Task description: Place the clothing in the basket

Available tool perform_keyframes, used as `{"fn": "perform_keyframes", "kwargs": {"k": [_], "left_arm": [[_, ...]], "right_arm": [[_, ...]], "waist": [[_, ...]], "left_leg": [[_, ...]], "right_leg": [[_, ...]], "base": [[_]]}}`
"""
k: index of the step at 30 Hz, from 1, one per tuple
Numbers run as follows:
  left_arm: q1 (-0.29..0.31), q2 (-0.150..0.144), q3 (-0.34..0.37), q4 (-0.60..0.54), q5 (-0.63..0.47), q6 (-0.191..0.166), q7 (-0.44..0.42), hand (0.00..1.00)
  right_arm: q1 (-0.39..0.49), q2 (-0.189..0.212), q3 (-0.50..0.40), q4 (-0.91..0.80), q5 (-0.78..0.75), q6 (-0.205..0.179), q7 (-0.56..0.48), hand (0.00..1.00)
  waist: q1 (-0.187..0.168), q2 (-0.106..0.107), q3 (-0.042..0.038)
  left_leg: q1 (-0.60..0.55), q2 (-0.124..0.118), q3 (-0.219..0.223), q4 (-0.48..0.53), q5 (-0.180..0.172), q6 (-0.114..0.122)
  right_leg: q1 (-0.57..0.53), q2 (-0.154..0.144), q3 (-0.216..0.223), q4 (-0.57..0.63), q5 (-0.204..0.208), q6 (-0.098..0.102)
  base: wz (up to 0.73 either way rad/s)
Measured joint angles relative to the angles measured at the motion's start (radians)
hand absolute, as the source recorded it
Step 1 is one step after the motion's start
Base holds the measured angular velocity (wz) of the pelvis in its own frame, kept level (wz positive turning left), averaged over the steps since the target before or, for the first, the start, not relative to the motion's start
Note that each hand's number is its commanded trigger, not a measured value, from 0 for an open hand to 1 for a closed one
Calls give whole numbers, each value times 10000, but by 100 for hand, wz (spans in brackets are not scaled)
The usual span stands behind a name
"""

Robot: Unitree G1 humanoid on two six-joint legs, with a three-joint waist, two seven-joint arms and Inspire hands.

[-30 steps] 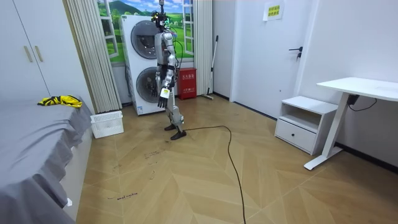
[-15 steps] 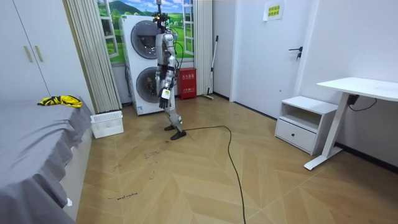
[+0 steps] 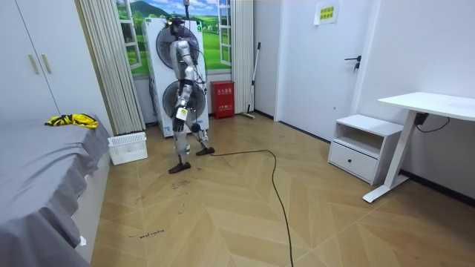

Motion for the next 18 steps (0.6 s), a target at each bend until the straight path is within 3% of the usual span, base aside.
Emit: {"fn": "perform_keyframes", "kwargs": {"k": [1,2,3,4,5,6,7,8,9,10,11,12,13,14,15,16,17,18], "left_arm": [[-47,22,113,61,-35,-18,-52,0],[-46,79,146,109,-423,-159,-204,0],[10,84,101,110,-445,-207,-219,0],[110,148,-60,171,-519,-210,-221,0],[99,297,-174,387,-554,-185,-195,0],[113,310,-208,447,-539,-166,-184,0],[121,293,-341,496,-394,-120,-171,0],[160,257,-412,544,-200,-90,-167,0],[147,250,-421,562,27,-74,-164,0],[149,258,-416,569,420,-75,-162,0],[132,260,-455,554,761,-76,-162,0],[109,257,-461,516,938,-76,-162,0],[91,276,-628,406,1036,-78,-170,0],[11,344,-965,434,1014,-74,-166,0],[-14,361,-1139,436,1016,-74,-163,0],[-37,354,-1414,436,1028,-67,-165,0],[-50,268,-1468,450,1157,-35,-168,0],[-54,236,-1463,432,1299,-23,-167,0]], "right_arm": [[-28,23,-69,-28,-87,-98,-3,0],[-41,41,-43,-23,-101,-150,-27,0],[51,-29,-23,-41,-59,-142,-26,0],[178,-112,-19,-56,78,-120,-91,0],[301,-48,-50,-190,195,-117,-216,0],[361,-43,-83,-315,196,-127,-247,0],[383,-52,-207,-482,236,-148,-254,0],[359,-30,-381,-661,291,-169,-263,0],[307,-28,-389,-750,297,-229,-259,0],[78,-8,-364,-809,273,-308,-231,0],[73,-6,-363,-1137,297,-350,-232,0],[66,-12,-371,-1334,299,-350,-236,0],[-49,-17,-363,-1623,299,-351,-245,0],[-165,-14,-366,-1894,326,-354,-270,0],[-231,-16,-374,-1975,312,-364,-294,0],[-367,-11,-375,-2045,321,-430,-339,0],[-435,-10,-394,-2097,327,-488,-351,0],[-430,-9,-415,-2168,308,-505,-362,0]], "waist": [[-10,15,109],[121,-56,282],[119,-10,116],[9,155,-35],[-2,27,18],[8,-27,26],[40,-1,28],[183,93,25],[254,145,50],[269,282,164],[160,383,174],[109,498,132],[18,525,180],[-93,544,197],[-141,548,200],[-153,580,218],[-226,698,224],[-280,730,198]], "left_leg": [[-355,76,113,1283,-543,169],[-858,197,403,2670,-971,161],[-811,236,386,2282,-1037,26],[-488,257,356,1833,-1270,232],[52,-91,363,1905,-1772,381],[312,-221,370,1878,-1952,458],[886,-348,402,1661,-2187,573],[1434,-404,359,1247,-2302,624],[1653,-390,358,1066,-2355,633],[2146,-347,214,681,-2402,643],[2489,-286,-70,344,-2409,652],[2639,-215,-128,219,-2416,668],[2876,-170,-370,17,-2481,660],[3135,-154,-639,-160,-2558,647],[3300,-154,-722,-269,-2593,643],[3787,-161,-868,-590,-2669,616],[4260,-122,-1174,-888,-2772,577],[4489,-114,-1304,-1031,-2796,554]], "right_leg": [[377,-165,133,-125,184,54],[709,-293,797,181,202,48],[656,-275,850,582,194,62],[300,-244,500,2191,50,304],[-285,-571,272,4275,334,428],[-580,-727,162,5203,850,505],[-1082,-968,-44,6530,2301,435],[-1626,-1007,-29,7484,3117,290],[-2014,-970,-89,7906,2858,149],[-2745,-705,-407,8343,2193,6],[-3393,-375,-771,8140,1579,-191],[-3774,-186,-966,7819,1314,-231],[-4429,209,-1253,6725,1000,-216],[-4839,600,-1304,5013,1002,-261],[-4957,767,-1315,4121,1073,-294],[-5048,1010,-1423,2366,1479,-425],[-5000,1121,-1699,1125,2343,-634],[-4956,1123,-1805,697,2770,-639]], "base": [[-20],[-15],[-5],[11],[13],[5],[-9],[-17],[-17],[17],[38],[52],[56],[56],[51],[49],[54],[62]]}}
